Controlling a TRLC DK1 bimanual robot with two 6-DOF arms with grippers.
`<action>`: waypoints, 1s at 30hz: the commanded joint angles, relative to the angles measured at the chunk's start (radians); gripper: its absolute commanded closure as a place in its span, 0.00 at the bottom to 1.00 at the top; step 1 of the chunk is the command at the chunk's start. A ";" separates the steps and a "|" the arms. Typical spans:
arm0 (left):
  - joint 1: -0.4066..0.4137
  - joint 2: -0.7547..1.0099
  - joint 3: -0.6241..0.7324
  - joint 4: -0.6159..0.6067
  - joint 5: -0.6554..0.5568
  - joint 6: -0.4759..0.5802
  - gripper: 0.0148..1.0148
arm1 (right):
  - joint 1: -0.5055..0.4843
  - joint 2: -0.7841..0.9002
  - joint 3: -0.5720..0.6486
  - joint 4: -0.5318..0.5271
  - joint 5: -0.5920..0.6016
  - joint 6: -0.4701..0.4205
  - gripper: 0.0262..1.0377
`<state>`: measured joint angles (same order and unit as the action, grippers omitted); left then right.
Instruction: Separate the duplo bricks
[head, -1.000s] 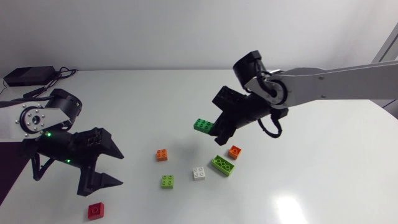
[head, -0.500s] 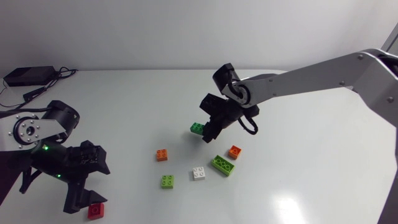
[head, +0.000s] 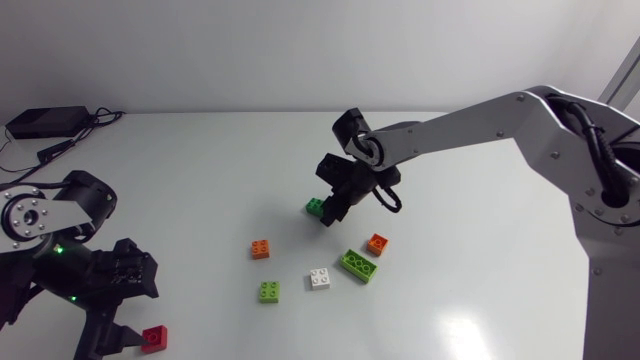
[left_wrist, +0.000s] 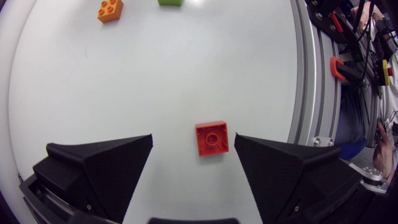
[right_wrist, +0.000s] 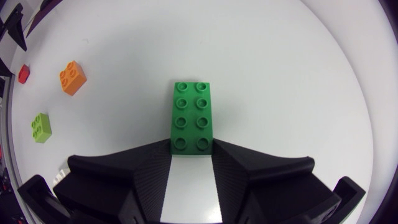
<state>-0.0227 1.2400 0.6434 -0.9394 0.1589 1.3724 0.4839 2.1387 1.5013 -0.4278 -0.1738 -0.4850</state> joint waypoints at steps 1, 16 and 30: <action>-0.014 -0.007 -0.037 -0.019 -0.015 0.017 0.10 | 0.001 0.056 0.017 -0.037 0.027 0.028 0.65; -0.028 0.095 -0.060 0.042 0.014 -0.165 0.15 | 0.005 0.049 0.010 -0.042 0.046 0.054 0.38; -0.062 0.110 -0.160 0.177 -0.013 -0.151 0.21 | -0.002 -0.151 -0.148 -0.026 0.042 0.054 0.29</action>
<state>-0.0753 1.3258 0.5095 -0.7765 0.1520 1.2285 0.4843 2.0300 1.3933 -0.4488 -0.1303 -0.4564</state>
